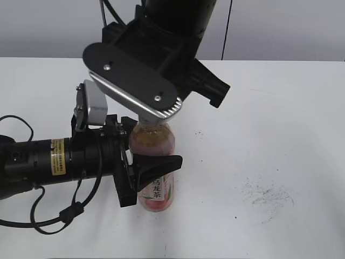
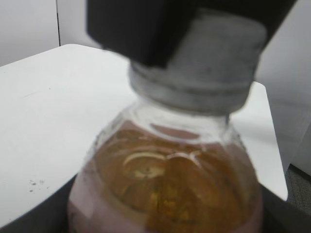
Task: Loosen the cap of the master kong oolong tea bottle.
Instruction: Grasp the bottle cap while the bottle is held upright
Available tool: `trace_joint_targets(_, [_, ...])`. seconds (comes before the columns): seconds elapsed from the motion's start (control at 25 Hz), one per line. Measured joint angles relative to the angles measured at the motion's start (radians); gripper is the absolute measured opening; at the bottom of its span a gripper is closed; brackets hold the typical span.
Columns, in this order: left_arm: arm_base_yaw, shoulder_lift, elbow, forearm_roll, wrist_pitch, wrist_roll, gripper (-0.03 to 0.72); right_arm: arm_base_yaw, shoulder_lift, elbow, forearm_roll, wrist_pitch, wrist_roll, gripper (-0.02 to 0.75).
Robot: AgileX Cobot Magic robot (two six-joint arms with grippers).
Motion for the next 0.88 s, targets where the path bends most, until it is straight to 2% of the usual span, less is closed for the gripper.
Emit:
trace_joint_targets(0.16, [0.000, 0.000, -0.003, 0.005, 0.001, 0.000, 0.445, 0.000, 0.000, 0.000, 0.000, 0.000, 0.039, 0.276])
trace_joint_targets(0.28, [0.001, 0.000, -0.006, 0.011, 0.003, 0.000, 0.445, 0.002, -0.001, 0.000, -0.003, 0.004, 0.246, 0.304])
trace_joint_targets(0.4, [0.001, 0.000, -0.006, 0.017, 0.002, 0.000, 0.445, 0.002, -0.001, 0.000, -0.005, 0.003, 0.564, 0.422])
trace_joint_targets(0.52, [0.001, 0.000, -0.006, 0.021, 0.002, 0.000, 0.445, 0.003, 0.000, 0.002, 0.005, 0.000, 0.915, 0.484])
trace_joint_targets(0.68, [0.001, 0.000, -0.006, 0.024, 0.001, 0.001, 0.445, 0.003, 0.000, 0.002, 0.009, 0.001, 1.358, 0.501])
trace_joint_targets(0.8, [0.001, 0.000, -0.006, 0.024, 0.001, 0.001, 0.445, 0.003, 0.000, 0.002, 0.011, 0.001, 1.599, 0.502])
trace_joint_targets(0.88, [0.001, 0.000, -0.006, 0.024, 0.001, 0.001, 0.445, 0.003, 0.000, 0.002, 0.011, 0.001, 1.694, 0.502])
